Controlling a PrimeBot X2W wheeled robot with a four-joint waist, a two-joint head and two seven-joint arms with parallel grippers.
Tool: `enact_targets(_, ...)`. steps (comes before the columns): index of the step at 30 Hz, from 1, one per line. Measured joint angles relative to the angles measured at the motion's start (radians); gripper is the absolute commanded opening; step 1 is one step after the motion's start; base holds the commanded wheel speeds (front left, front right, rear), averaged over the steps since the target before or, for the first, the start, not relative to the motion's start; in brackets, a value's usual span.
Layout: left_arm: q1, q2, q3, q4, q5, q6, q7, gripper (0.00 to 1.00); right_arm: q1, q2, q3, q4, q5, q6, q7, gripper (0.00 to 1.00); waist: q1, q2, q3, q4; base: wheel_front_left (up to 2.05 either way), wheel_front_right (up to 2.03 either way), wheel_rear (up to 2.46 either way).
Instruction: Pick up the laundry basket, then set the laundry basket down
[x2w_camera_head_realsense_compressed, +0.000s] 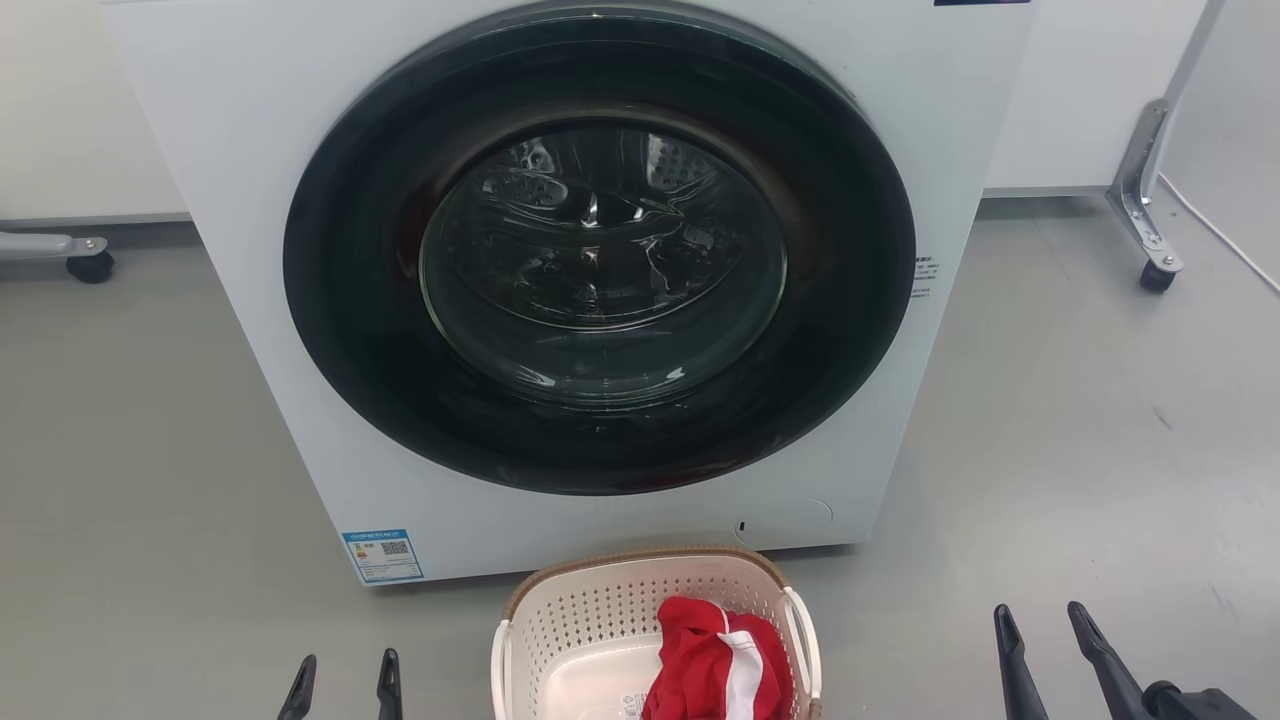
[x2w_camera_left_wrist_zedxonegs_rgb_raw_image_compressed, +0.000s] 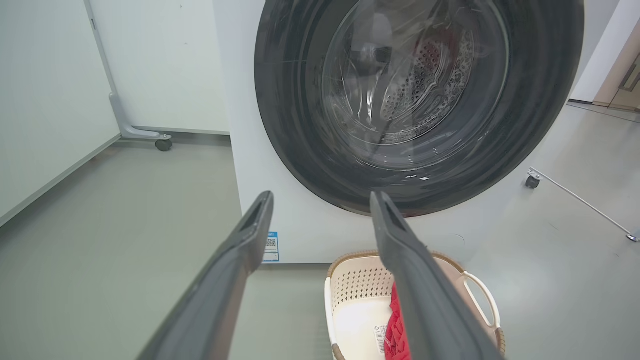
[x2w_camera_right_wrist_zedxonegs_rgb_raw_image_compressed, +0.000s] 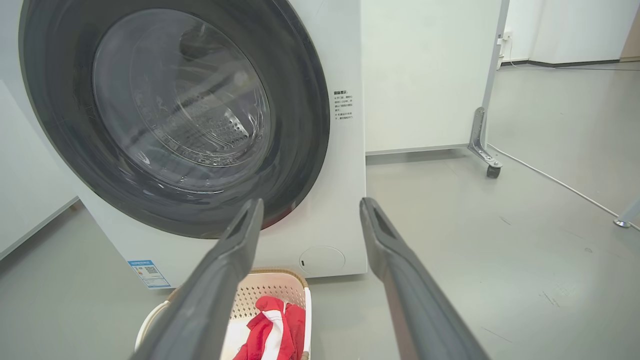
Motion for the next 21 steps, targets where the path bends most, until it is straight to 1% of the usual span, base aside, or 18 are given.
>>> enact_targets(12, 0.020, -0.011, 0.015, -0.032, 0.036, 0.000, 0.040, 1.00, 0.012, -0.001, -0.001, -0.013, -0.003, -0.001, 0.004, 1.00, 0.0000, 0.0000, 0.001, 0.001, 0.00, 0.00, 0.00)
enact_targets(13, 0.020, -0.012, 0.014, -0.032, 0.036, 0.000, 0.045, 0.00, 0.012, 0.000, -0.001, -0.010, -0.003, -0.001, 0.004, 0.00, 0.0000, 0.0000, 0.001, 0.001, 0.00, 0.00, 0.00)
enact_targets(18, 0.031, -0.022, 0.011, 0.013, 0.034, -0.001, 0.045, 0.00, 0.035, 0.024, 0.011, 0.034, -0.002, 0.000, 0.006, 0.00, 0.0000, 0.0000, 0.001, 0.001, 0.00, 0.00, 0.00)
enact_targets(21, 0.035, -0.023, 0.016, 0.017, 0.021, -0.007, 0.053, 0.00, 0.035, 0.030, -0.003, 0.036, 0.016, 0.002, 0.015, 0.00, 0.0000, 0.0000, 0.002, 0.002, 0.00, 0.00, 0.00)
